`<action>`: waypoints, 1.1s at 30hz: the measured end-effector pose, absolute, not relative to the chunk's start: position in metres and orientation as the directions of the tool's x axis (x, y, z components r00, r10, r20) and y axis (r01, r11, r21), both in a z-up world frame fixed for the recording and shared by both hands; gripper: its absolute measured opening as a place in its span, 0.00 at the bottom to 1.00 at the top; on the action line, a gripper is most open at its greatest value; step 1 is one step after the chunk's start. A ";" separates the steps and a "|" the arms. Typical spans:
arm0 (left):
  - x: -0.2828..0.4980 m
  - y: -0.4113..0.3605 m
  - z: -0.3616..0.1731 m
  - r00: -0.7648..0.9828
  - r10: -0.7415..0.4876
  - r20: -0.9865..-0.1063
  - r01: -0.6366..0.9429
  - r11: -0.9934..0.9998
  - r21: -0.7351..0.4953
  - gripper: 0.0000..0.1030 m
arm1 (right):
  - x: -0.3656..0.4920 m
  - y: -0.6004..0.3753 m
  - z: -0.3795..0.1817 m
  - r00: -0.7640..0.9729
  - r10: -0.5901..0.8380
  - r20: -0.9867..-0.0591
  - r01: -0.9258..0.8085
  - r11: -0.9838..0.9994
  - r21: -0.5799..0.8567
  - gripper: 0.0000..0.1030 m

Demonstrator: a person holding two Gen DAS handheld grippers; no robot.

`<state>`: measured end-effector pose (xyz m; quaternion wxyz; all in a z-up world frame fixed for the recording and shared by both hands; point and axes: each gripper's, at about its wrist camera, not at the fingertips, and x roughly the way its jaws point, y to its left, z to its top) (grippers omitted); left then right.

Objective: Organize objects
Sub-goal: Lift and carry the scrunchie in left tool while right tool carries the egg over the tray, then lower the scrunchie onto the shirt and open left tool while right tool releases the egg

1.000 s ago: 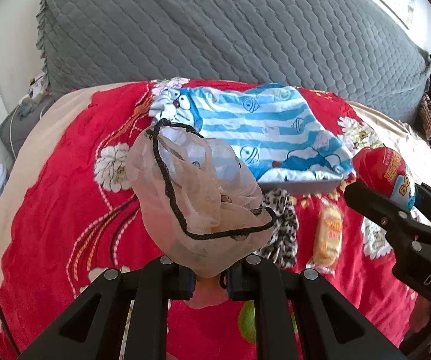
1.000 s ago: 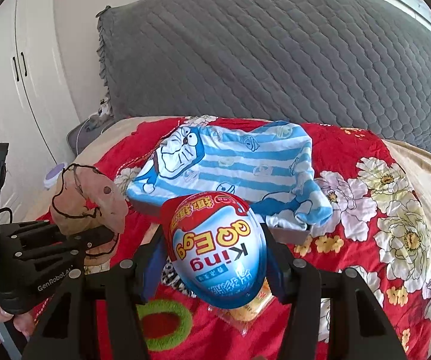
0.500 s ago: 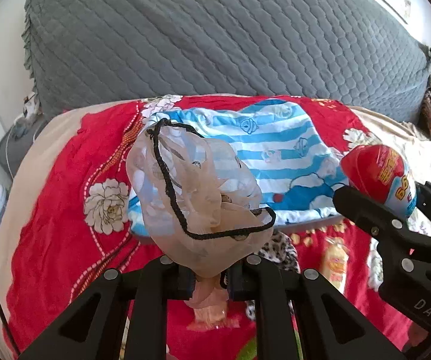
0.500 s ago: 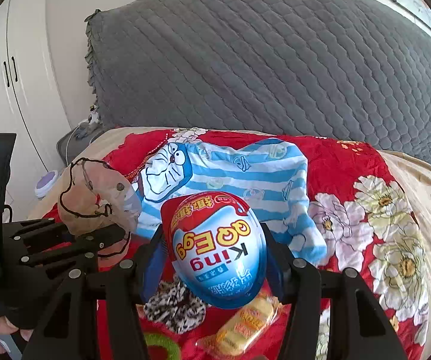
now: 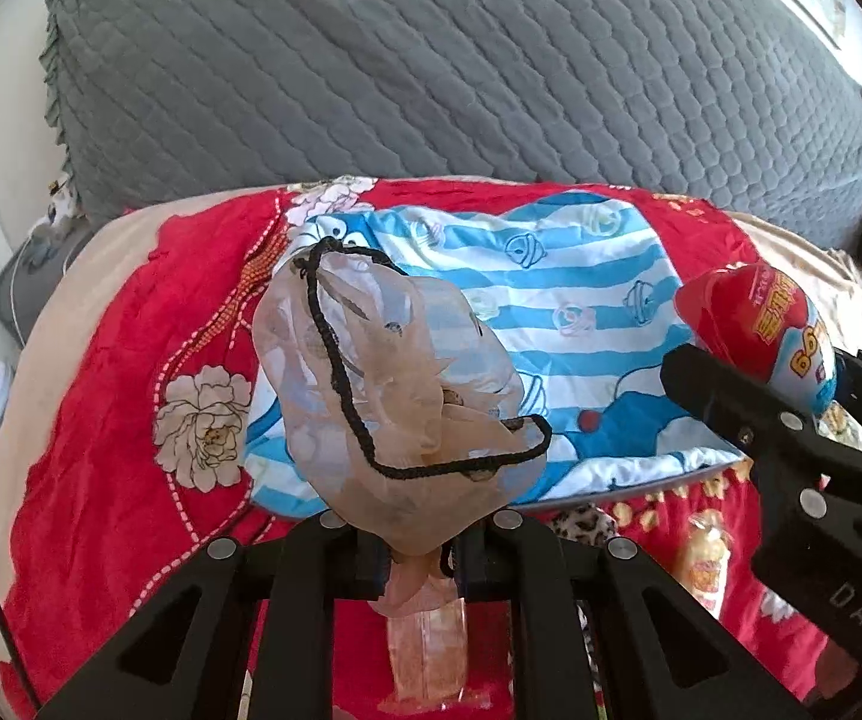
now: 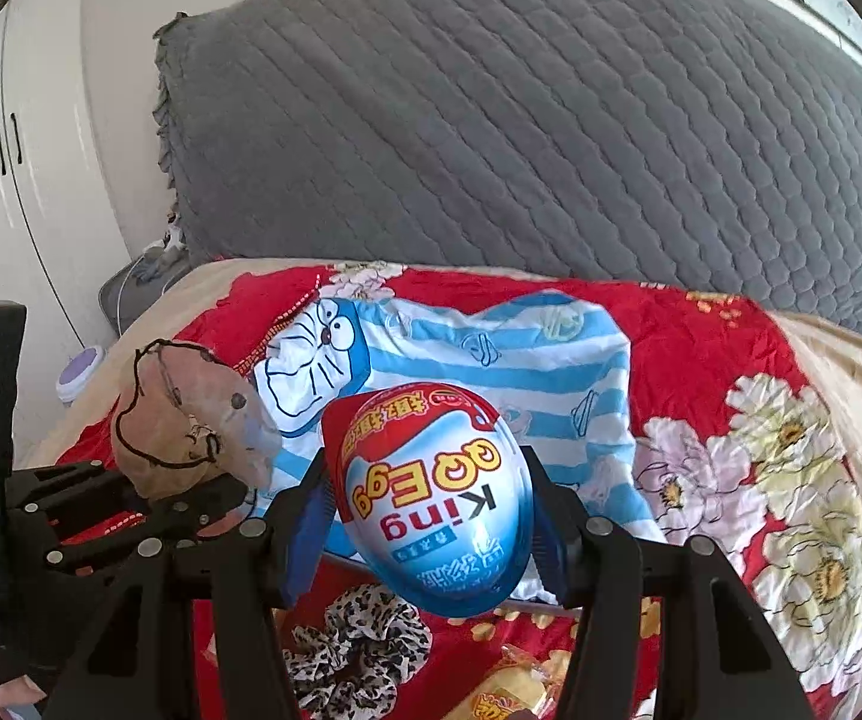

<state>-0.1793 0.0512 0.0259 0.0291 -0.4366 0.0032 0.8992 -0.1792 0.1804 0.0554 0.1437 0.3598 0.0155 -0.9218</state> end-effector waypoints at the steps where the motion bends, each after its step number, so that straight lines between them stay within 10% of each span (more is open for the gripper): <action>1: -0.182 0.051 0.023 -0.613 0.049 -0.788 -0.051 -0.998 -0.023 0.15 | -0.182 0.180 0.053 -0.697 -0.249 -0.672 0.273 -0.959 0.073 0.56; 33: -0.232 0.046 -0.030 -0.563 0.054 -0.825 -0.028 -0.999 -0.046 0.15 | -0.243 0.175 -0.010 -0.595 -0.186 -0.782 0.220 -0.973 0.064 0.56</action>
